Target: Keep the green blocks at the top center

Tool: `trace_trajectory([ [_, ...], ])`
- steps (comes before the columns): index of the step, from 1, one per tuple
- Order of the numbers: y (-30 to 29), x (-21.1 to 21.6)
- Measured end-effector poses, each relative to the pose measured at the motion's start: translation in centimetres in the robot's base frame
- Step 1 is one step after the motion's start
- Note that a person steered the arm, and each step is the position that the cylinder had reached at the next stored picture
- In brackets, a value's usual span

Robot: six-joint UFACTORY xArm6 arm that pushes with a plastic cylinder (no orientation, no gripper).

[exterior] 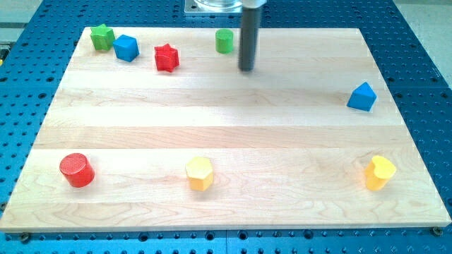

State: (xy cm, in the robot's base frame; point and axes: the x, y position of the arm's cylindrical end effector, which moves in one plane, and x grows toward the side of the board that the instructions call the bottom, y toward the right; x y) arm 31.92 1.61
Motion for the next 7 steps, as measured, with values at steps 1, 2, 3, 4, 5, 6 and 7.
trace_trajectory([
  [1, -4.3, -1.6],
  [2, -6.3, -3.6],
  [3, -9.8, -7.0],
  [4, -14.4, -10.3],
  [5, -19.5, -11.1],
  [6, -21.5, -6.2],
  [7, -22.1, -1.6],
])
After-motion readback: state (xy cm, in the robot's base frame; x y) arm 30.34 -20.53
